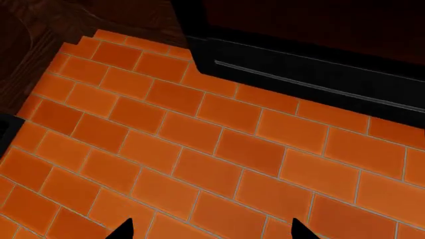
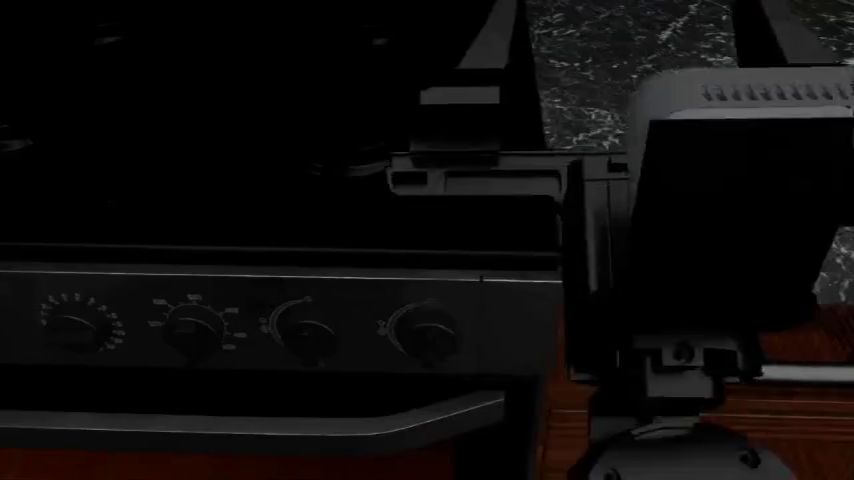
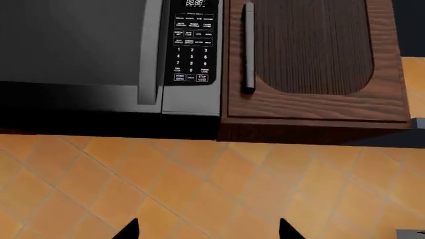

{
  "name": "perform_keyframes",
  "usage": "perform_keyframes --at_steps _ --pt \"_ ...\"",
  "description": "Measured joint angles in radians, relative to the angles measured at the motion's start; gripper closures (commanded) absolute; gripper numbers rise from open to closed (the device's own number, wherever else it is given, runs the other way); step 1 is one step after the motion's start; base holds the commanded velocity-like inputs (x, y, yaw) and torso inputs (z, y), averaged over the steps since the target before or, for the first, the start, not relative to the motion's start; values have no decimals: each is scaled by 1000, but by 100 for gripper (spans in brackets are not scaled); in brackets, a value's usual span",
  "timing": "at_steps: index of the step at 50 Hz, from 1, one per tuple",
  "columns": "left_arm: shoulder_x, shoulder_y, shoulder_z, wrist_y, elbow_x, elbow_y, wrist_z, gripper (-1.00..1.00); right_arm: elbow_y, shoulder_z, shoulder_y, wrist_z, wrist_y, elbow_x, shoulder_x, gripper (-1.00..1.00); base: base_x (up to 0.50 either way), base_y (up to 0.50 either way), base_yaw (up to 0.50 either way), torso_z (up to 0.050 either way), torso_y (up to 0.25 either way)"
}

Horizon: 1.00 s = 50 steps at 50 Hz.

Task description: Press the stop button on the microwave

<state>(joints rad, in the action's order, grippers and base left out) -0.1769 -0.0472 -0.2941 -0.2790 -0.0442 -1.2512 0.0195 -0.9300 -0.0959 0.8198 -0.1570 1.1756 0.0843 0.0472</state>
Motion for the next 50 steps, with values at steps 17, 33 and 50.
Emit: perform_keyframes --at_steps 17,33,50 --pt "1 15 -54 44 14 -48 -20 -100 342 -39 505 -88 180 93 -29 -100 0 0 0 0 0" --pt "1 17 -64 51 17 -56 -24 -100 724 -58 791 -145 125 145 -29 -100 0 0 0 0 0" --pt "1 18 -66 53 17 -57 -25 -100 1212 -121 1054 -176 -38 213 -36 -100 0 0 0 0 0"
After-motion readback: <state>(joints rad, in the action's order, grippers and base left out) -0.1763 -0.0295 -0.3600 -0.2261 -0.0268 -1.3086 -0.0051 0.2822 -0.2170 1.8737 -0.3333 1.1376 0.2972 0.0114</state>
